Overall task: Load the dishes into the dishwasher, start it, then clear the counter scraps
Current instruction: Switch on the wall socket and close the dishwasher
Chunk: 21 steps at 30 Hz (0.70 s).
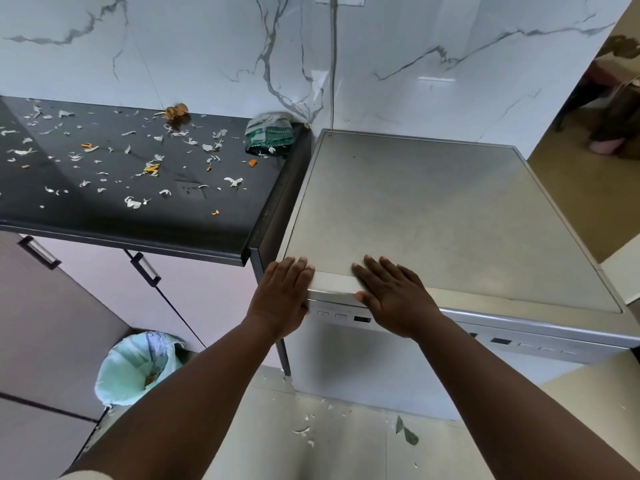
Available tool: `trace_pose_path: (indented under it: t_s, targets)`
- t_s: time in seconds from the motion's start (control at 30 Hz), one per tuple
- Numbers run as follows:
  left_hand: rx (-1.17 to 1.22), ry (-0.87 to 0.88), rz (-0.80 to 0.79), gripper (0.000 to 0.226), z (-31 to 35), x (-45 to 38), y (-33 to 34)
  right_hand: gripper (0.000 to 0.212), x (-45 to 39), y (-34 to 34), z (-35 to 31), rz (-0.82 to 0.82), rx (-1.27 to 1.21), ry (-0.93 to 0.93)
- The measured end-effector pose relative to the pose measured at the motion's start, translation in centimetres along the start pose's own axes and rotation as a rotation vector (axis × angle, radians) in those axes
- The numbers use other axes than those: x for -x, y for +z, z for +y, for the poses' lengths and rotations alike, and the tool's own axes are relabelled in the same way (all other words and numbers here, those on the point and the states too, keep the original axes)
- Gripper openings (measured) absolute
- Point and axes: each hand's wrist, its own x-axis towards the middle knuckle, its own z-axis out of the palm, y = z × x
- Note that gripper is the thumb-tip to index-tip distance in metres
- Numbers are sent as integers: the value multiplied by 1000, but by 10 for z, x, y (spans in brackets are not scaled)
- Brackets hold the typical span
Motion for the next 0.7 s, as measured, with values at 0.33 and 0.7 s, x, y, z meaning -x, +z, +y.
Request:
trace_pose_path:
  t_s: [0.33,0.7]
  targets:
    - [237,-156,-316,94,5,5,-38,70,0,-9,-16,-128,-75,168]
    - [189,-72,-344,54,-11,-14,-58,70,0,-11,-37,-139,-63,300]
